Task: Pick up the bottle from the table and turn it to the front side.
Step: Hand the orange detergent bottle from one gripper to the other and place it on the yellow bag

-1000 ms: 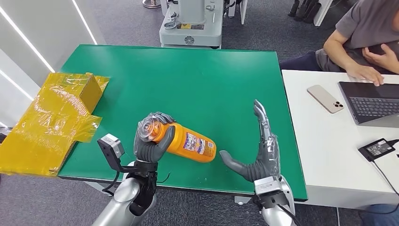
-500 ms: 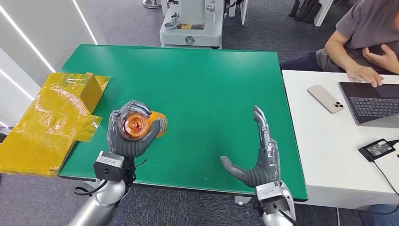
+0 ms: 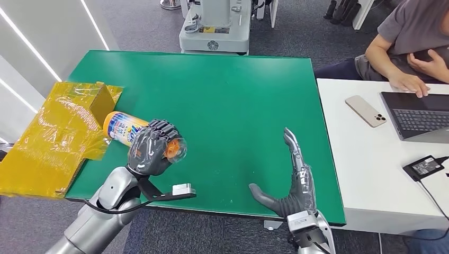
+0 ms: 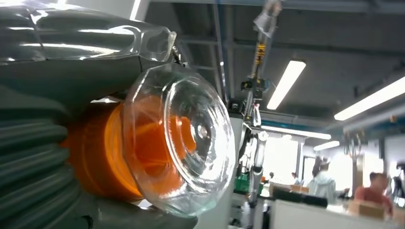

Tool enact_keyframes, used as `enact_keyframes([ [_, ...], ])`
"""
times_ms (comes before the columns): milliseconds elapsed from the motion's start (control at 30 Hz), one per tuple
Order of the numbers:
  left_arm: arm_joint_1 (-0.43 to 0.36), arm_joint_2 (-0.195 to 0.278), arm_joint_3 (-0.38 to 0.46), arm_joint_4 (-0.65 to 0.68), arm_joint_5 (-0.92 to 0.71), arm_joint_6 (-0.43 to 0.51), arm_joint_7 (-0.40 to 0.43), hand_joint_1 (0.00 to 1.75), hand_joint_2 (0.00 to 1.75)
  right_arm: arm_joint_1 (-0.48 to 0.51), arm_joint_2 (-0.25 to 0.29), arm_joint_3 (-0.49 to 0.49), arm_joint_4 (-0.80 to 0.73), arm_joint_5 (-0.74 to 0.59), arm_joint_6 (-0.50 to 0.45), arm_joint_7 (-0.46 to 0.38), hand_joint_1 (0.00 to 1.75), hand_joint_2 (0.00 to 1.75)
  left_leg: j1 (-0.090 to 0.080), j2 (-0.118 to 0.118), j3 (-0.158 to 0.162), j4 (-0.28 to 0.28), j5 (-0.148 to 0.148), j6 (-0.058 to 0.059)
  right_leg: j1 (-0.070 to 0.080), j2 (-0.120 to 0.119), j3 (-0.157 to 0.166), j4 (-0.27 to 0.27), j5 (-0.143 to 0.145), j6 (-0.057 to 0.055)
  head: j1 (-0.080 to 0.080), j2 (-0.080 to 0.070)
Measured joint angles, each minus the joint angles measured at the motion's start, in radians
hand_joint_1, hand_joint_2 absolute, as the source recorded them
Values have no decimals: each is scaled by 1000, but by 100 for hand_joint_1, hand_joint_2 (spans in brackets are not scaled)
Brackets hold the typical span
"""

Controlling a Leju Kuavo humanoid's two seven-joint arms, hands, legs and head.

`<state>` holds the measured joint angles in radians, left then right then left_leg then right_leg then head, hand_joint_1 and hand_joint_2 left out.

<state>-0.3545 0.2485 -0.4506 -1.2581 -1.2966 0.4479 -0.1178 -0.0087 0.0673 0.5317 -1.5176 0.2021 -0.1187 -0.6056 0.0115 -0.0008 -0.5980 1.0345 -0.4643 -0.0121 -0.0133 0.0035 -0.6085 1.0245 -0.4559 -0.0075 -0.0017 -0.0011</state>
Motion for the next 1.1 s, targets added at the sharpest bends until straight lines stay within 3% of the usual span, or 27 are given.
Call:
enact_keyframes([
  [267,-75,14,-43,172,-64,-10,22,175,175,20,11,-19,-18,17,16,12,0,175,0,1,0,0,0,0,0,0,0,0,0,0,0,0],
  [500,-162,-3,-67,376,-68,-95,22,175,175,28,16,-26,-25,32,32,13,0,175,0,1,0,0,0,0,0,1,0,0,1,-1,0,0],
  [833,-259,-24,-77,640,-93,-103,97,175,175,35,21,-27,-37,46,25,17,0,175,0,2,0,0,0,0,0,2,0,0,1,-1,0,0],
  [1100,-326,-14,-77,788,-119,-108,89,175,175,40,23,-27,-44,61,12,22,0,175,0,2,0,0,0,0,0,2,0,1,1,-1,0,0],
])
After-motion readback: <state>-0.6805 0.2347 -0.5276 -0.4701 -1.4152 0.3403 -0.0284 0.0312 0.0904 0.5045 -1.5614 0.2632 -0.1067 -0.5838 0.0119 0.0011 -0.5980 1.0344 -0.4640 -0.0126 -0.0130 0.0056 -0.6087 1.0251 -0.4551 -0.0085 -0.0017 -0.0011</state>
